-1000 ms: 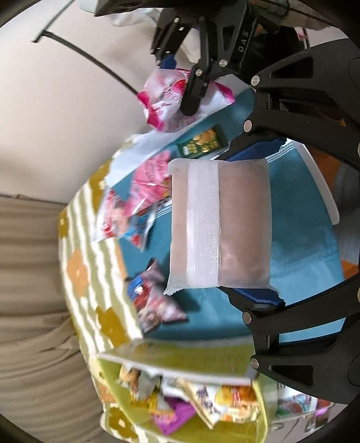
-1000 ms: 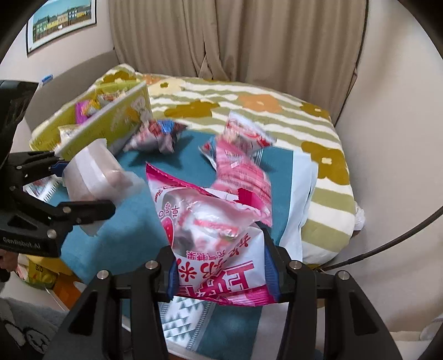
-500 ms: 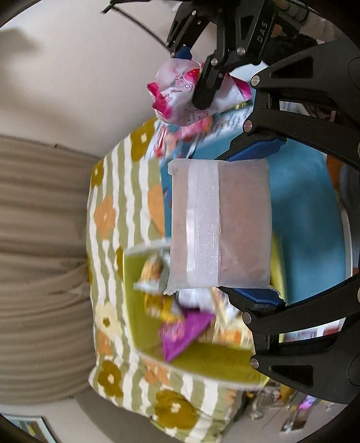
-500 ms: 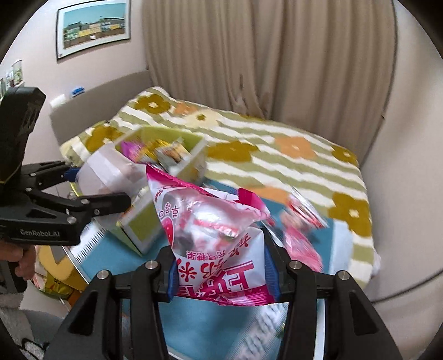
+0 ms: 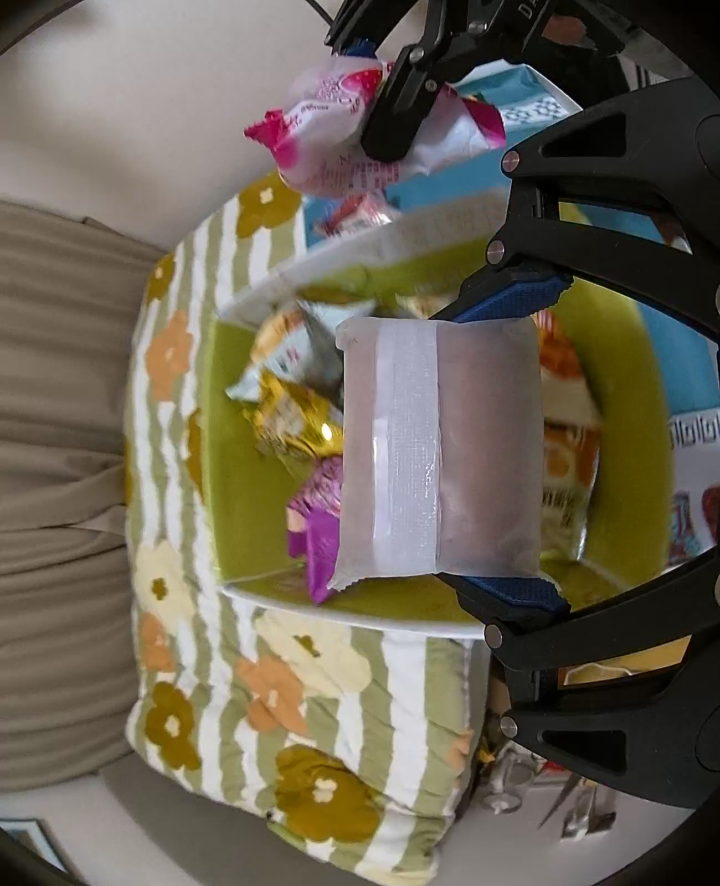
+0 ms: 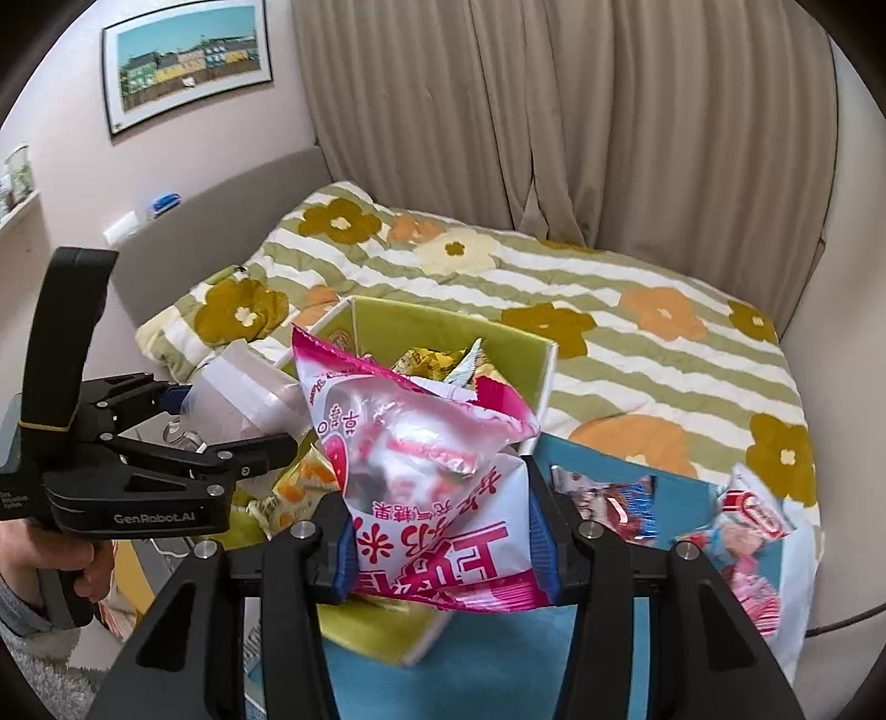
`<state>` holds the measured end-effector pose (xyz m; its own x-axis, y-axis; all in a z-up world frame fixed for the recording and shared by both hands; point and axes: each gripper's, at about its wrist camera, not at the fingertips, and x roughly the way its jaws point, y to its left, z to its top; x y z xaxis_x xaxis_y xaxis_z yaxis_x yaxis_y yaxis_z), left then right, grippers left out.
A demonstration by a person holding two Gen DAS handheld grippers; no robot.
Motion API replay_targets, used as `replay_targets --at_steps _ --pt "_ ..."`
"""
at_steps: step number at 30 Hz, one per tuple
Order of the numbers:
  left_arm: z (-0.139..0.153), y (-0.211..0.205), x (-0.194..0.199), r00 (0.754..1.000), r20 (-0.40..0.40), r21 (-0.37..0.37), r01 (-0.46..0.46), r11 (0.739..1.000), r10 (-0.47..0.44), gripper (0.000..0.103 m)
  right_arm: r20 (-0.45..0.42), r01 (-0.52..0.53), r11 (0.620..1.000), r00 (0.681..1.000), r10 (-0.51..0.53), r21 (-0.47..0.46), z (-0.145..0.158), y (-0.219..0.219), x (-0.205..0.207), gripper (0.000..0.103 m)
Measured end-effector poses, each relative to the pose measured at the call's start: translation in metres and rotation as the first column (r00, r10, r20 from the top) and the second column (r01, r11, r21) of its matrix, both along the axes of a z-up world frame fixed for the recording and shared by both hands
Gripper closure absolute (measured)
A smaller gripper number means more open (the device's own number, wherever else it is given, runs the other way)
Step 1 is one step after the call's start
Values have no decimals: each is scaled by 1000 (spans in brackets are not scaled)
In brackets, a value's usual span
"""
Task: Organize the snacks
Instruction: 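Carry both items over the box and open both grippers to drop them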
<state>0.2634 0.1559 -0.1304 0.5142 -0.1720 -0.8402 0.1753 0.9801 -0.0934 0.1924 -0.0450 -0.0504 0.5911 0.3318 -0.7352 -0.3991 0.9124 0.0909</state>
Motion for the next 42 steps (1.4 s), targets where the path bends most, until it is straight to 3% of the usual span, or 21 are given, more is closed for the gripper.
replay_targets --at_steps 3,6,16,26,28,29,30,31,42 --pt "-23 10 13 998 -63 9 23 1000 -22 24 -41 35 999 999 -35 -9 -12 14 11 58" --pt "-36 14 14 996 -74 27 49 998 -47 9 -66 70 997 995 -71 -14 -20 20 18 58" --pt "-29 28 4 996 -71 7 45 999 -44 8 -142 139 990 980 -139 -9 -29 26 32 58" --pt "-8 38 0 999 -32 2 -16 1000 16 8 -127 117 993 985 -118 -11 -24 33 62 56" --pt "-8 38 0 999 -31 9 -23 1000 23 8 -123 118 993 985 -118 -10 -29 34 63 49" --pt "-10 37 -1 999 -33 13 -27 1000 28 8 -119 121 993 986 -120 -1 -30 33 63 31" --pt "-10 37 -2 999 -36 16 -29 999 30 8 -112 123 992 986 -122 9 -30 32 62 6" --pt "-11 38 -3 999 -38 16 -32 999 33 8 -99 125 992 987 -123 14 -30 32 60 0" --pt "0 39 -21 999 -10 5 -40 999 40 8 -61 139 990 989 -138 10 -21 32 40 0"
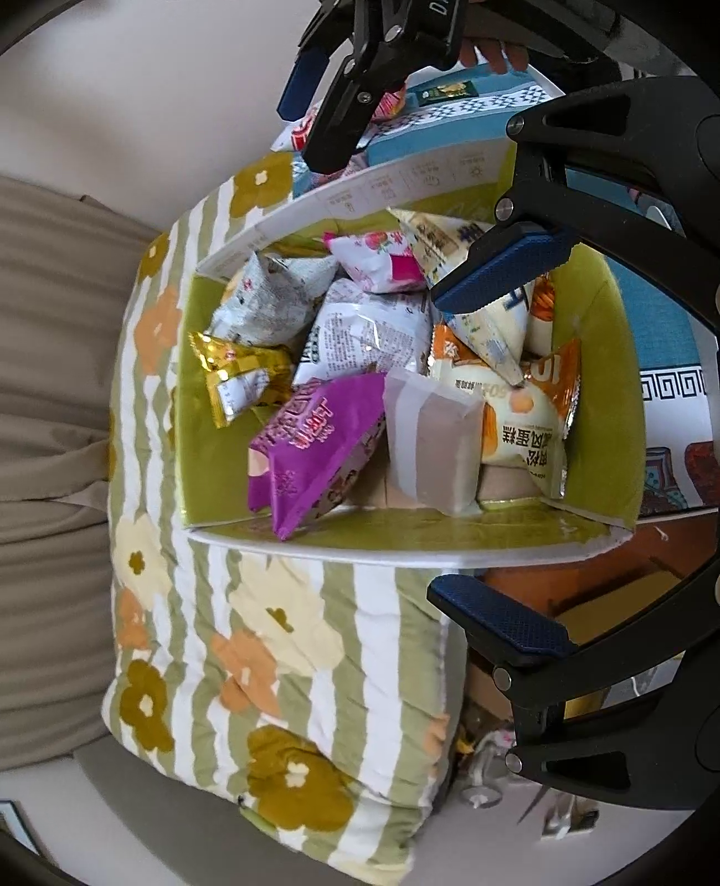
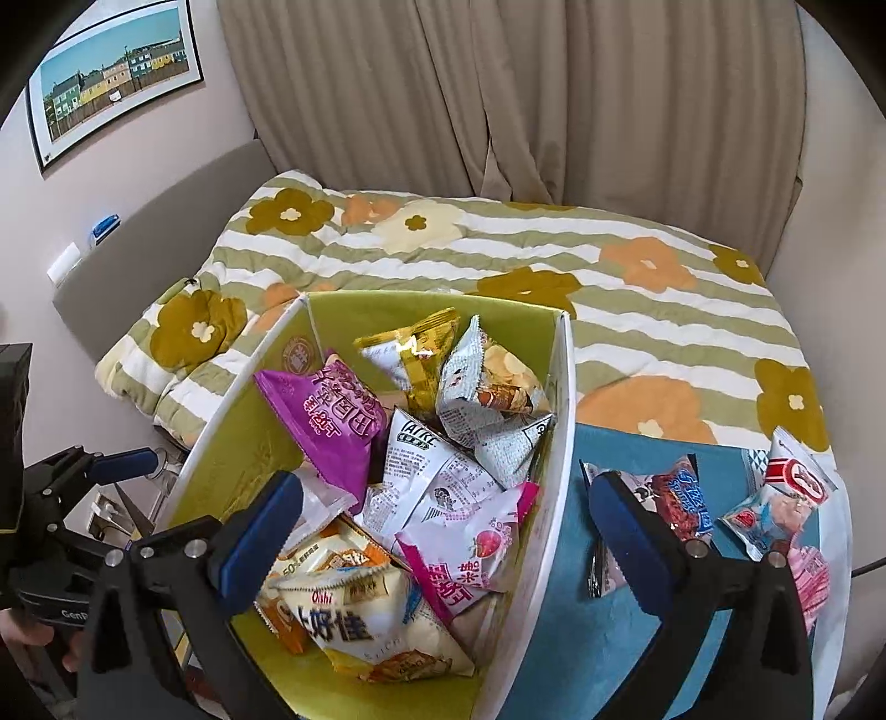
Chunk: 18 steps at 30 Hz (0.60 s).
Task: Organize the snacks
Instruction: 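Withdraw both tools from the box toward the remaining snacks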
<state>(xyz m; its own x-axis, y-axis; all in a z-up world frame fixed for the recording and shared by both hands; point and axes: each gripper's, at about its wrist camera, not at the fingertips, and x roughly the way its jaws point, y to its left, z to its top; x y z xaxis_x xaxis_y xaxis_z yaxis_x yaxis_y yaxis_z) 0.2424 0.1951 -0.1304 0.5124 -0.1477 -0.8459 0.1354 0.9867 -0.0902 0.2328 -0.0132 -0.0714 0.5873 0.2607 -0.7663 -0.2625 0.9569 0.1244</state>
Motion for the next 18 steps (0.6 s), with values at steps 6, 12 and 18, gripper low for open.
replay_targets --at_steps 6,12,18 --pt "23 0 -16 998 58 3 -4 1000 4 8 51 18 1000 999 -18 4 20 0 -20 0" --pt "45 -2 -34 994 109 1 22 1000 -22 8 89 71 997 993 -71 6 38 -4 -49 0" --pt "55 -19 -46 987 133 -12 89 996 -87 8 120 141 990 983 -141 7 51 -16 -74 0"
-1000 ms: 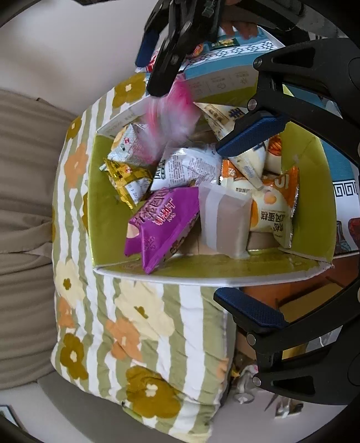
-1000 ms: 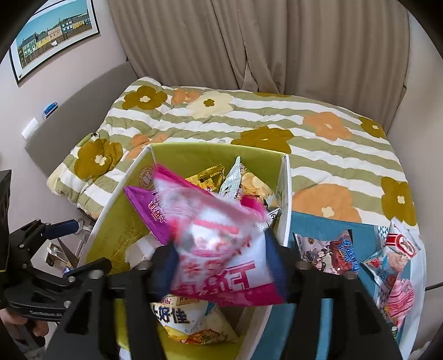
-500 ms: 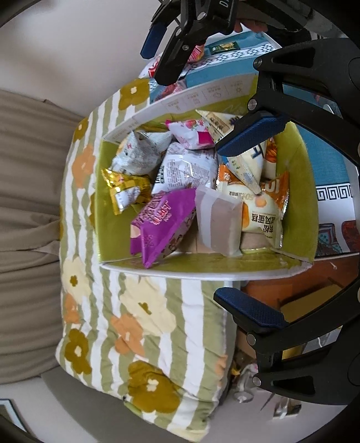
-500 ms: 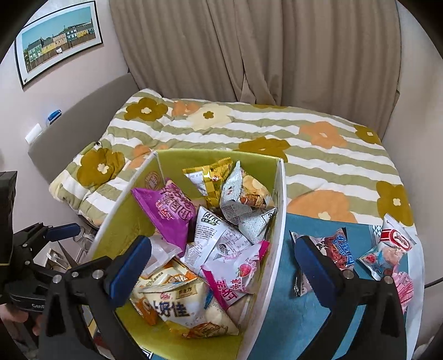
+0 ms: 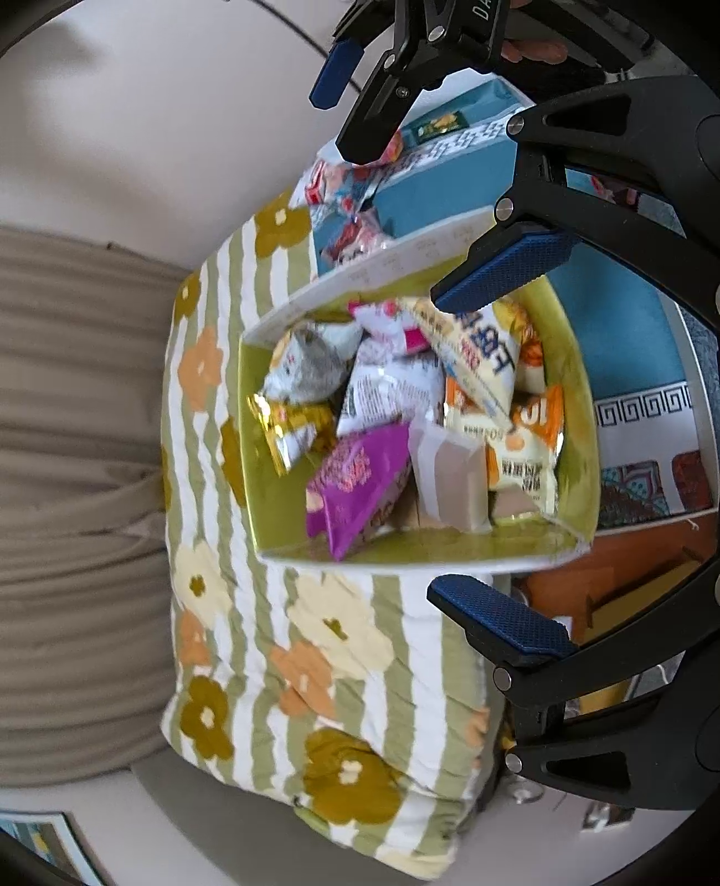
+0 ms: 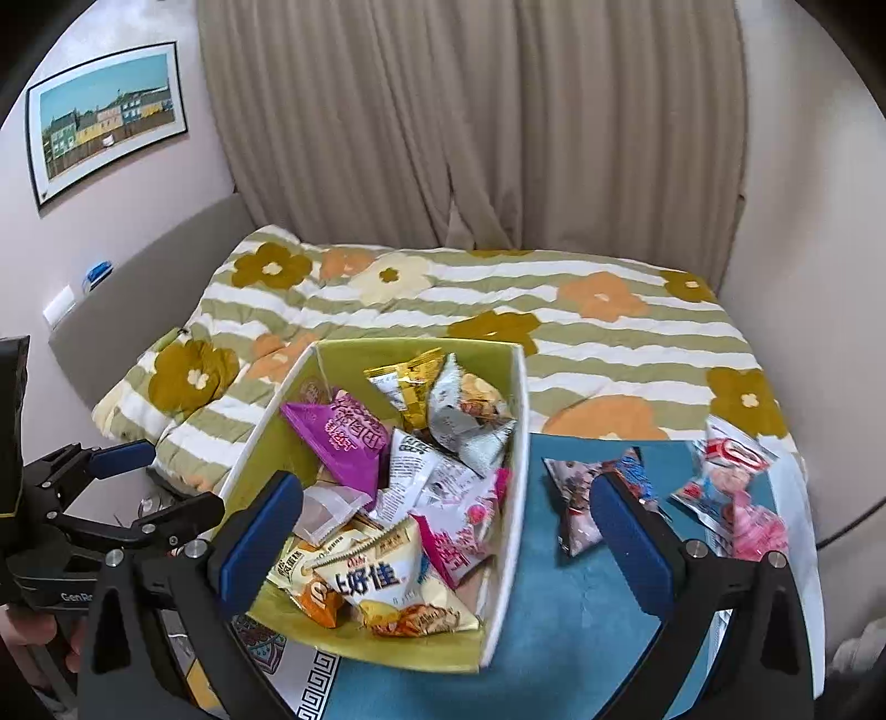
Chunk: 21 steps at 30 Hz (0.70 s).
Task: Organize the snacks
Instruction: 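Withdraw both tools from the box toward the remaining snacks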
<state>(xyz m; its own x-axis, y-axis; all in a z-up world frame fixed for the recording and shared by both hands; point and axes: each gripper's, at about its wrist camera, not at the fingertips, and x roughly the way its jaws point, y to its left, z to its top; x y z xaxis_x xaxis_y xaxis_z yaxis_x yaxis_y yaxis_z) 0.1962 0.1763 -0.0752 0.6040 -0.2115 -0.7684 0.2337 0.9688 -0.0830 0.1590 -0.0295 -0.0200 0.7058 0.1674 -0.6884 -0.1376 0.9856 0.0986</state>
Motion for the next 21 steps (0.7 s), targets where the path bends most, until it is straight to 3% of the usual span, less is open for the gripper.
replay_targets --at_steps 9,16,21 --pt "5 -54 -1 996 21 -17 88 996 -87 8 19 103 994 995 -102 -39 8 -44 -31 0" --pt "3 -133 11 991 16 -32 136 990 -136 8 -12 223 974 975 -223 -35 4 -125 -38 0" --pt "-5 -193 28 988 -3 -41 153 987 -153 8 -32 249 967 967 -251 -55 -5 -180 -35 0"
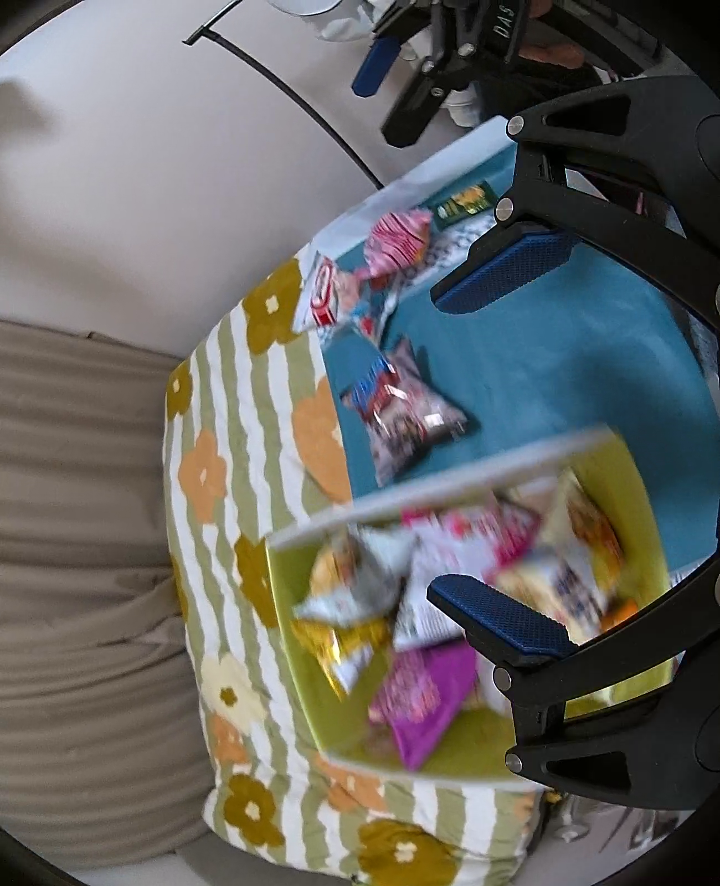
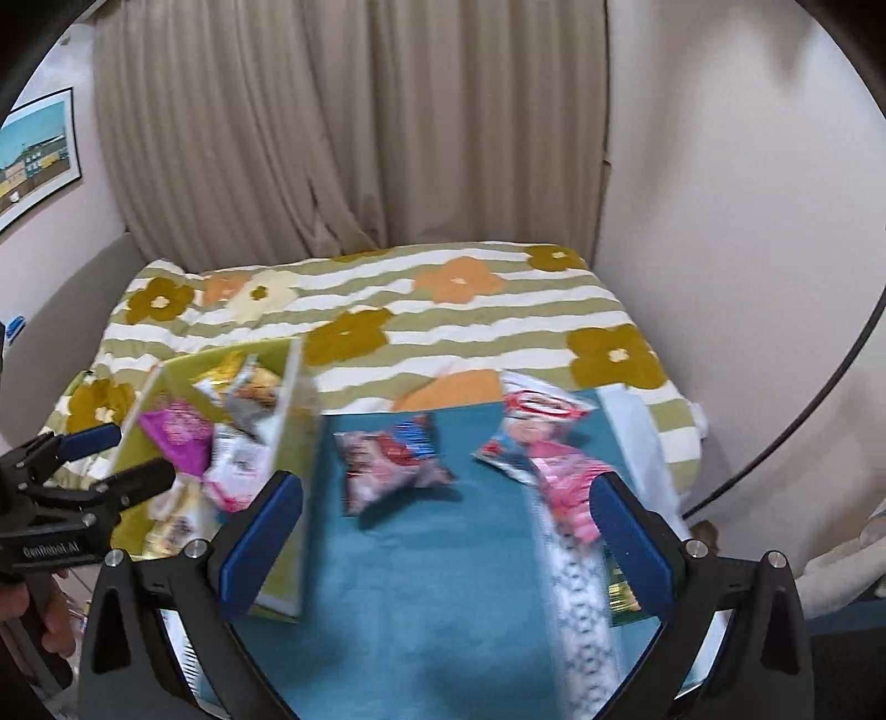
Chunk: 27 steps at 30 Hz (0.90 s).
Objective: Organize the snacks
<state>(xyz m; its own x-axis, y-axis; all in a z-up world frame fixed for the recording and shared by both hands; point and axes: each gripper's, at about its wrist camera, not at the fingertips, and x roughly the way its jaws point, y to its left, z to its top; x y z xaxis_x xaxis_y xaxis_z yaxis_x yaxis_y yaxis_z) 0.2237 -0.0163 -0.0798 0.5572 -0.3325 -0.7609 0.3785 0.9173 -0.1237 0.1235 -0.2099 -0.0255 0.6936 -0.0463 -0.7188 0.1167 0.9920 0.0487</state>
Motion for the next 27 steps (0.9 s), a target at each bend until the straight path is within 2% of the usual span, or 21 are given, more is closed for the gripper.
replay_targets --at_steps 7,14,21,27 --pt "-16 -83 34 1000 -18 -18 24 1000 -25 8 -54 6 999 999 -4 34 -30 -74 19 0" --pt "-56 -158 83 994 -80 9 74 997 -73 8 -143 -19 995 989 34 101 -80 -126 47 0" --pt "-113 -213 124 974 -197 14 116 993 -111 8 -241 -44 986 967 83 162 -136 -154 77 0" --pt "-148 -248 144 956 -246 35 171 985 -158 8 -275 -90 975 950 145 205 -166 -162 90 0"
